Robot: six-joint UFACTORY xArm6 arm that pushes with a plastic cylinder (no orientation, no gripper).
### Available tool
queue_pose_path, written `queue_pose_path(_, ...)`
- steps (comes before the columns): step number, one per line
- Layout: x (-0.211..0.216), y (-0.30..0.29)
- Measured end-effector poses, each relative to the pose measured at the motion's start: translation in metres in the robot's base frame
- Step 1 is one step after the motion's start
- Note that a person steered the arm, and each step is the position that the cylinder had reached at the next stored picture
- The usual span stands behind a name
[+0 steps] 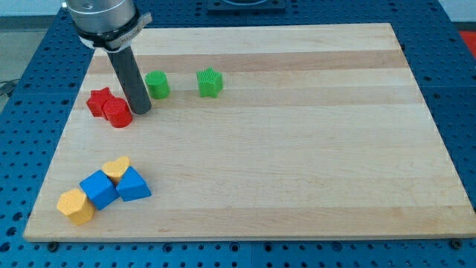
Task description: Move the green circle into the red star
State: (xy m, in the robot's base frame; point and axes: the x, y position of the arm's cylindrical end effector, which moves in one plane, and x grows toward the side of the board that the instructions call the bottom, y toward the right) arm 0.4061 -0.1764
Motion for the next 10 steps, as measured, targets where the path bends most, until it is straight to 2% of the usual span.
queue_pose_path(1,-0.016,0.048)
queue_pose_path(2,-0.054,0.049)
queue_pose_path(4,-0.075,0.021)
queue_pose_path(6,-0.067,-0.017)
queue_pose_path(8,-0.069,-0.028)
queue_pose_path(9,-0.085,0.006)
queue_pose_path(10,-0.041,0.06)
